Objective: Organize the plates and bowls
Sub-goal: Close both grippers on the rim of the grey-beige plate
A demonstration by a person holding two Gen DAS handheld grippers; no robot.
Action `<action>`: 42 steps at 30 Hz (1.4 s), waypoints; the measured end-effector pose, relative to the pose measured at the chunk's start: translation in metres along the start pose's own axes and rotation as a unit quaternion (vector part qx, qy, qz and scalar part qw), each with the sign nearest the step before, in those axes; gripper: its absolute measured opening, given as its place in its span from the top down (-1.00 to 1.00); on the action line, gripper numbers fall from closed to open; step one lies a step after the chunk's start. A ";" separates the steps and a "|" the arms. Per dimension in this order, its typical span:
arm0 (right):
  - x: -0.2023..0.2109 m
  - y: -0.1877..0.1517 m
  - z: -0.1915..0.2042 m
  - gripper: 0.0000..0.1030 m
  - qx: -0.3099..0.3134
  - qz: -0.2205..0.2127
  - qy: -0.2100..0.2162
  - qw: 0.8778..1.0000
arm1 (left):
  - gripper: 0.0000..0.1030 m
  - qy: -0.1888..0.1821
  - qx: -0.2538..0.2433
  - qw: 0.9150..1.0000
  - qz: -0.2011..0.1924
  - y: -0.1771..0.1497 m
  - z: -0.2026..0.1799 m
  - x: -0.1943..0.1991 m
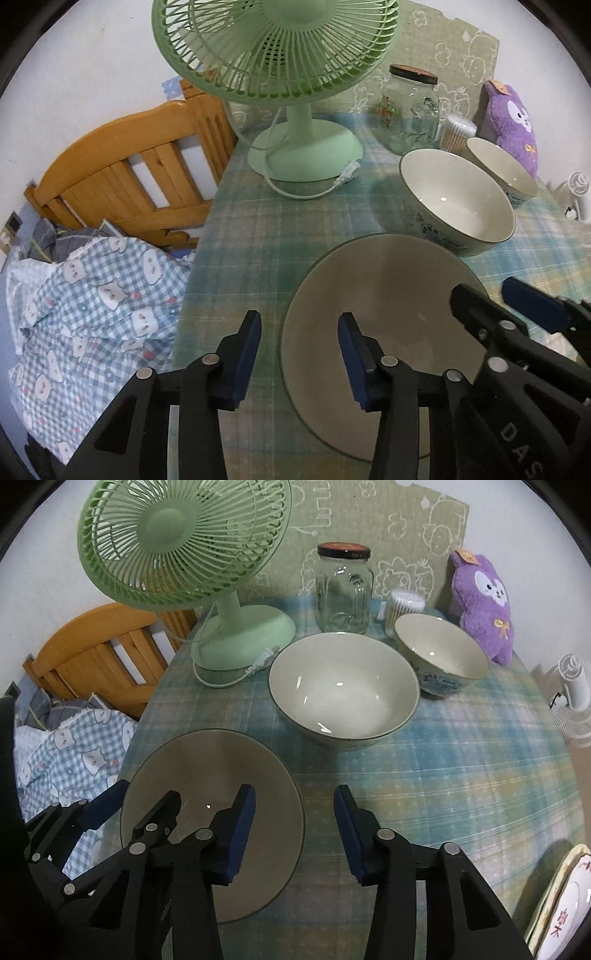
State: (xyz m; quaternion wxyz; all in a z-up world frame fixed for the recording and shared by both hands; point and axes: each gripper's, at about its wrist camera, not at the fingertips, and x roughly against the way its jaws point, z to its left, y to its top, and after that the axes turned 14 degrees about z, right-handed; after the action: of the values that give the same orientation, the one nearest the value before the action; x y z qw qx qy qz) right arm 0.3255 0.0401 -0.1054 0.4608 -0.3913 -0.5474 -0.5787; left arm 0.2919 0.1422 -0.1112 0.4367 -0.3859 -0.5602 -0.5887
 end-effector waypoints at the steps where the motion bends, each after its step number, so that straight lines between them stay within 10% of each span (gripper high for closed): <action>1: -0.002 0.001 0.000 0.21 -0.001 0.002 0.001 1.000 | 0.21 -0.004 -0.003 1.000 0.002 0.001 0.000 -0.001; 14: -0.019 0.008 0.003 0.65 -0.004 0.029 -0.006 1.000 | 0.62 -0.014 -0.004 1.000 0.026 0.006 0.002 -0.017; 42: 0.034 -0.020 -0.029 0.64 -0.009 0.018 -0.018 1.000 | 0.63 -0.020 -0.002 1.000 0.009 -0.015 -0.034 0.031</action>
State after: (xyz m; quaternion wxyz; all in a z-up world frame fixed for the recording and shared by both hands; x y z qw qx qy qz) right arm 0.2983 0.0069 -0.0809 0.4579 -0.4155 -0.5434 -0.5679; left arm 0.2692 0.1053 -0.0888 0.4300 -0.4036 -0.5638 -0.5783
